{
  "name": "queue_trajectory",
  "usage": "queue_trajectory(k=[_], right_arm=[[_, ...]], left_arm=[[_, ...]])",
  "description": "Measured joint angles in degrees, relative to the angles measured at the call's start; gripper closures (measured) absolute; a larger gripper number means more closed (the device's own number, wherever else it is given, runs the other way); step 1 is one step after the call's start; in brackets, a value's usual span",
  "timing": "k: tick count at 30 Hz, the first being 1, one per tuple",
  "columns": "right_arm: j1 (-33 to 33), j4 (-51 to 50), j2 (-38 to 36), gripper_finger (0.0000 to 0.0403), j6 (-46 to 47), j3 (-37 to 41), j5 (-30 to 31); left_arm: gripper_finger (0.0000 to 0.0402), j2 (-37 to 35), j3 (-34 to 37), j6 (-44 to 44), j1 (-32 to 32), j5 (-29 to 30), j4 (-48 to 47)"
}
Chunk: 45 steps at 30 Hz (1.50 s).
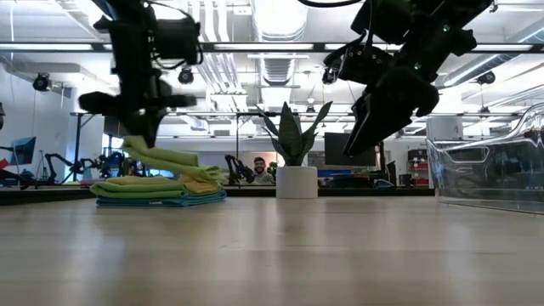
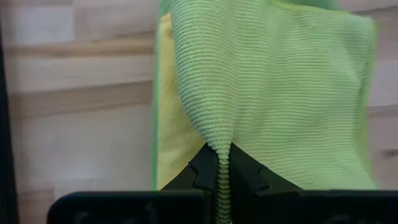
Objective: Fold microfiber towels
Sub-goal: Stack the light green towel on top of the yellow towel
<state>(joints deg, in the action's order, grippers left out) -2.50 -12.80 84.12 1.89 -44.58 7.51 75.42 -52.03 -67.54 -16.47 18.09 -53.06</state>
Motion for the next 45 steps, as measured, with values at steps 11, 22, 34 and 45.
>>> queue_trajectory(k=[11, 22, 34, 45], right_arm=[[0.0, 8.0, 2.2, 0.0175, 0.7, 0.0, -0.4], [1.2, 26.6, 18.4, 0.0175, -1.7, -10.6, 0.8], [7.6, 24.8, 35.3, 0.0176, 1.1, -37.8, -1.3], [8.4, -8.3, 53.8, 0.0179, -0.8, -66.5, -1.4]], left_arm=[[0.0398, 0.6, 6.9, -2.2, -0.8, 1.6, 11.0], [0.0279, 0.9, 7.0, 1.0, -0.8, 0.2, 1.0], [0.0186, -8.8, 7.4, 14.2, -1.8, 8.9, 2.1], [0.0185, -19.3, 23.8, 16.6, -0.3, 4.6, 16.7]])
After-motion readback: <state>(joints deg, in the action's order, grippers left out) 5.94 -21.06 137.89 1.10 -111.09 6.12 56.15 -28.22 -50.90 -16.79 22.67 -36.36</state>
